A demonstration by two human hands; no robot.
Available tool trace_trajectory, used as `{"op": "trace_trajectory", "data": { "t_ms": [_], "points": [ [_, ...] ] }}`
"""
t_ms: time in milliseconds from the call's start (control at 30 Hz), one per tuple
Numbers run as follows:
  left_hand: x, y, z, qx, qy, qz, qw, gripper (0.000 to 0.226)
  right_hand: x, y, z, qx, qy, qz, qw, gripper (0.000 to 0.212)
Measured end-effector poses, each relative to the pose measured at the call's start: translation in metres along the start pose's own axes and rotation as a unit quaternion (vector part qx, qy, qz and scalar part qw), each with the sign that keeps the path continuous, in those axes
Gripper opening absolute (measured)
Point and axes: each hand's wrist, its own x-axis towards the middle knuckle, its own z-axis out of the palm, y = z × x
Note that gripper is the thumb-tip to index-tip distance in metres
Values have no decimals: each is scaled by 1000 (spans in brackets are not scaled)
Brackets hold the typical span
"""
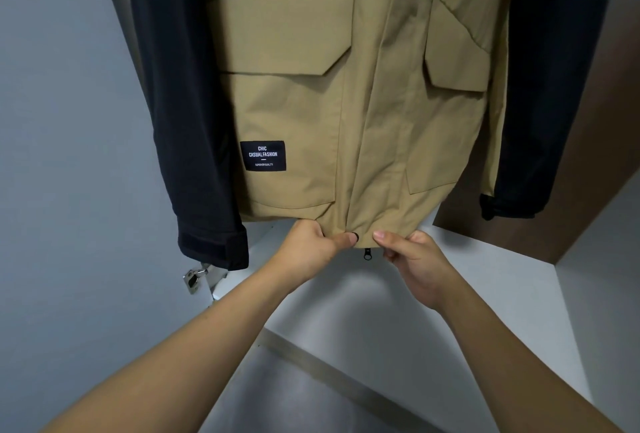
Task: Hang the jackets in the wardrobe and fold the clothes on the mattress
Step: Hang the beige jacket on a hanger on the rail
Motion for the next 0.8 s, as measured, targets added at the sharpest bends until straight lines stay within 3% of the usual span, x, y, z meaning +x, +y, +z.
{"op": "trace_trajectory", "data": {
  "t_ms": [300, 400, 567, 700, 800],
  "points": [
    [1, -2, 3, 52, 3, 6, 999, 58, 5, 3, 1, -4, 27, 2, 1000, 2],
    [5, -6, 5, 59, 4, 20, 998, 61, 6, 3, 1, -11, 24, 1, 1000, 10],
    [9, -10, 11, 47, 21, -9, 999, 48, 7, 4, 3, -17, 20, 1, 1000, 16],
    [16, -17, 13, 2, 30, -22, 999, 33, 9, 7, 2, -31, 17, 3, 999, 43],
    [15, -15, 14, -21, 24, -41, 999, 31, 10, 8, 3, -18, 20, 6, 1000, 36]
  ]
}}
